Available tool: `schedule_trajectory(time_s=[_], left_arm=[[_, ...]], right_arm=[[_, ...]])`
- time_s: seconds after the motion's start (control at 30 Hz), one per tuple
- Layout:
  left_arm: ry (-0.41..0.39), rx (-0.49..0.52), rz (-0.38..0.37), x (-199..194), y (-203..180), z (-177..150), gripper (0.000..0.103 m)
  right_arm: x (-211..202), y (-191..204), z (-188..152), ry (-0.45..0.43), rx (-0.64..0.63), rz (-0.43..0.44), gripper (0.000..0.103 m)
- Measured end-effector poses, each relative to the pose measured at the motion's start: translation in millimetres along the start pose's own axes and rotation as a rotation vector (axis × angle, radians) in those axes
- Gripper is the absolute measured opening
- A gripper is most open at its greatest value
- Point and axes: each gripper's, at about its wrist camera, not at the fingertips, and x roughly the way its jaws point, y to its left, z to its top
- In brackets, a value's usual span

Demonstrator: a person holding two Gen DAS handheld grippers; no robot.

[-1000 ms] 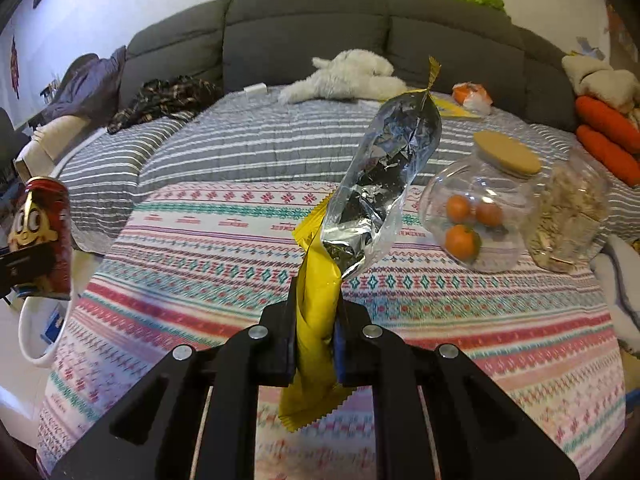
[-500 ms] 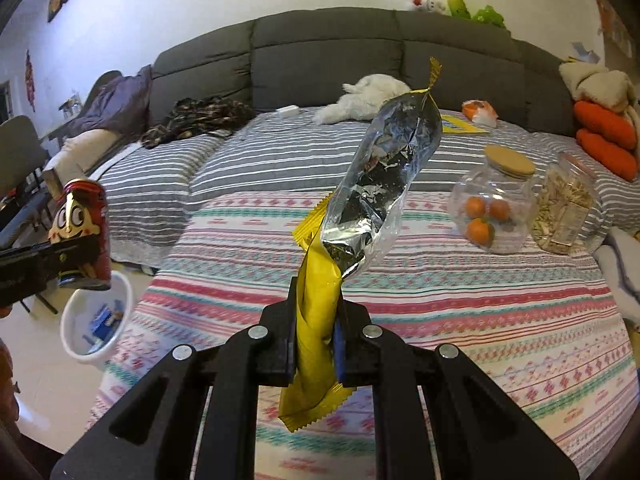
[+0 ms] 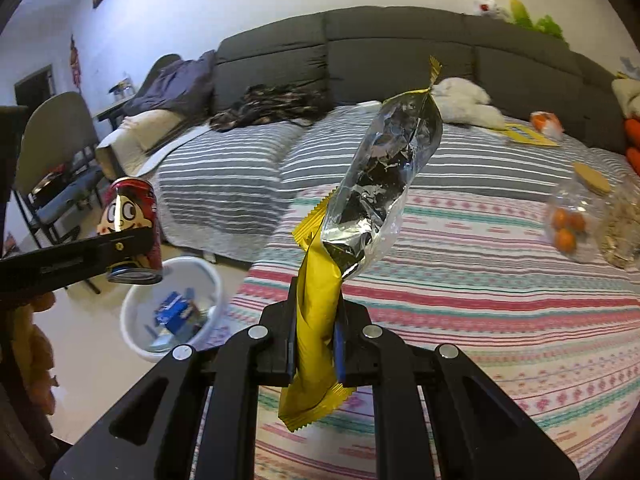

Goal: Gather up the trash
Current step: 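Carry the red can and yellow packet to the wastebasket and release both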

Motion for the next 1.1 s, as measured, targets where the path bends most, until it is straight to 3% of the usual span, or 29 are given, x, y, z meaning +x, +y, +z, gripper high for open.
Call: schedule_trajectory(time_s=[0.3,0.37,0.43,0.63,0.93,1.1], left_arm=[[0.052,-0.146,0.084,25.0,75.8,11.6,0.037],[0.069,-0.170,0.084,27.8,87.5,15.6,0.052],[0.058,-0.187,0.095,23.5,95.5,16.9,0.061],[0.023,-0.214,0.140,5.2,114.5,18.5,0.061],[-0.091,-0.219,0.324,-28.0,143.8,21.8,0.064],[-0.127,-0.245,0.365,-40.6,162.9,24.3,0.067]], right_arm=[[27.0,48.8,2.1,0.028,-0.030,0.083,0.013],[33.6,60.4,3.6,0.033,-0.039,0.100,0.013],[41.4,74.0,5.3,0.040,-0.051,0.117,0.013],[58.8,111.1,8.5,0.055,-0.088,0.161,0.013],[86.5,161.0,10.0,0.084,-0.134,0.213,0.013],[106.8,184.3,9.5,0.109,-0.156,0.230,0.013]])
